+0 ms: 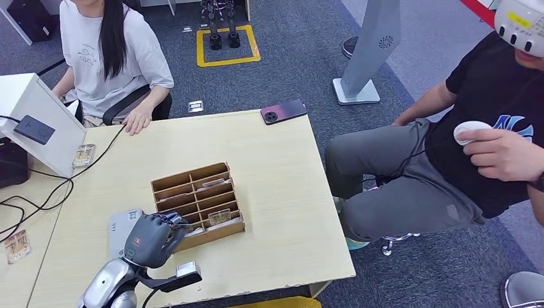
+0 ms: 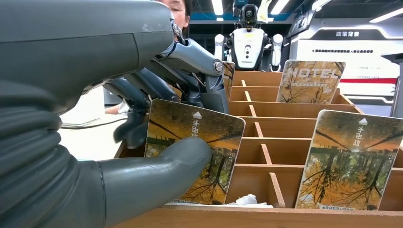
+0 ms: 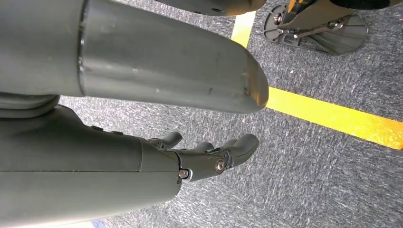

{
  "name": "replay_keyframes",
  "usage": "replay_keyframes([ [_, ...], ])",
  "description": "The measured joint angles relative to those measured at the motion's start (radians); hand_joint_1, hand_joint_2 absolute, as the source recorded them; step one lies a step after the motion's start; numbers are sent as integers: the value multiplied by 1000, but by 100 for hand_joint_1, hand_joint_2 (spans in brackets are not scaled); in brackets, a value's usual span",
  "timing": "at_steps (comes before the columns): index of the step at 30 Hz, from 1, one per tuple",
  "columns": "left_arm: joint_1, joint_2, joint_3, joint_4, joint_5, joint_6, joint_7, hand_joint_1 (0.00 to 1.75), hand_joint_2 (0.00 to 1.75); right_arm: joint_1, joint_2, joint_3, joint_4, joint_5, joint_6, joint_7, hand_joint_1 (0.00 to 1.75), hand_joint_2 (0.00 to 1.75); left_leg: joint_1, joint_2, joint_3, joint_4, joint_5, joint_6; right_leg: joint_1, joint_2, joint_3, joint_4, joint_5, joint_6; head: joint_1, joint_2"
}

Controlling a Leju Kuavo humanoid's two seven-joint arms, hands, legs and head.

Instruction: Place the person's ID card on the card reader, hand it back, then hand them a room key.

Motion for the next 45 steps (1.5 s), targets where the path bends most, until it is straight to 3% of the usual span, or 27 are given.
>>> replay_keyframes([
  [8, -15, 29, 4, -2, 76, -44, -45, 175, 175, 0, 0, -9, 0, 14, 3, -3, 0, 0, 0, 0, 0, 0, 0, 0, 0, 0, 0, 0, 0, 0, 0, 0],
  [13, -84, 125, 21, -66, 204, -159, -75, 175, 175, 0, 0, -16, 0, 27, 6, -13, 0, 0, 2, 0, 0, 0, 1, -1, 1, 0, -1, 0, 0, -1, 0, 0],
  [16, -207, 210, 43, -139, 344, -286, -83, 175, 175, 0, 0, -19, 0, 44, 10, -14, 0, 0, 4, -2, -2, 1, 4, -3, 2, -1, -2, 1, 2, -2, 0, 0],
  [21, -548, 331, 69, -240, 565, -540, -36, 175, 175, 0, 0, -29, 0, 64, 12, -15, 0, 0, 6, -3, -5, 1, 6, -4, 4, -2, -4, 1, 4, -4, 0, 0],
  [23, -645, 359, 74, -269, 586, -576, -18, 175, 175, 0, 0, -35, 0, 70, 13, -17, 0, 0, 5, -1, -5, 1, 6, -4, 4, 0, -4, 1, 5, -4, 0, 0],
  [26, -726, 382, 79, -299, 599, -591, 3, 175, 175, 0, 0, -40, 0, 71, 17, -15, 0, 0, 5, -1, -4, 1, 5, -4, 4, 0, -4, 1, 4, -4, 0, 0],
  [32, -768, 397, 79, -310, 585, -571, 22, 175, 175, -2, 0, -46, 0, 73, 18, -13, 0, 0, 5, -1, -4, 1, 5, -4, 3, -1, -4, 1, 4, -4, 0, 0],
  [36, -766, 389, 78, -281, 486, -489, 33, 175, 175, -4, 1, -49, 0, 89, 20, -14, 0, 0, 5, -1, -4, 1, 5, -4, 3, -1, -4, 1, 4, -4, 0, 0],
  [42, -745, 279, 75, 0, 205, -238, 59, 175, 175, -12, 11, -62, -2, 133, 35, -10, 0, 0, 4, -2, -4, 1, 6, -4, 3, -1, -3, 1, 5, -4, 0, 0],
  [45, -741, 225, 75, 145, 162, -176, 74, 175, 175, -12, 14, -66, -2, 144, 37, -10, 0, 0, 4, -1, -4, 1, 6, -4, 3, 0, -3, 1, 6, -4, 0, 0],
])
